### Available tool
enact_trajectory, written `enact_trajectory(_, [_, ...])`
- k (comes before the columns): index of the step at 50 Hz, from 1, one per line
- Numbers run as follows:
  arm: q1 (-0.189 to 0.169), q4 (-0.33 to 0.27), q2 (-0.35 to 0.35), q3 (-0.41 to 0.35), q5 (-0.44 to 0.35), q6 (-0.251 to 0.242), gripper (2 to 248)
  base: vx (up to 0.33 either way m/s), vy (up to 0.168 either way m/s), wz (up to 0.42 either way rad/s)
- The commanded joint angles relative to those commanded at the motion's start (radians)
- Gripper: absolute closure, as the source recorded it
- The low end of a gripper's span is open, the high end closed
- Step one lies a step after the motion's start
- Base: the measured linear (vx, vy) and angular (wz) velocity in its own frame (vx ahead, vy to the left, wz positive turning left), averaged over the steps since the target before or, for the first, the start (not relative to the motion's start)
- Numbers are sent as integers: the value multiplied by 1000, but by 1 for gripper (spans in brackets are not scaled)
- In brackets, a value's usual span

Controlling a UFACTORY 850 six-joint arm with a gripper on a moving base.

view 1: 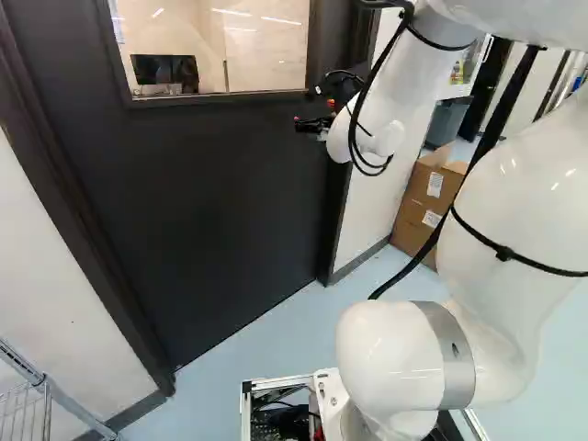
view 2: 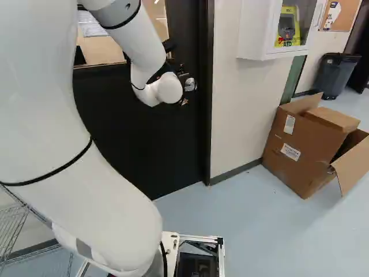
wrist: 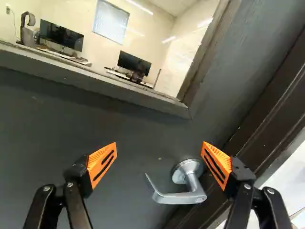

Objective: Open the door and move inside

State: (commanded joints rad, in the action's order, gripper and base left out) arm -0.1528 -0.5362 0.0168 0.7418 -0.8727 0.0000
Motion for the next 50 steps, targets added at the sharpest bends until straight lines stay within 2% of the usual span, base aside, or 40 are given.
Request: enact_trajectory(50, [10,0,-49,31,0,0,3,0,0,0])
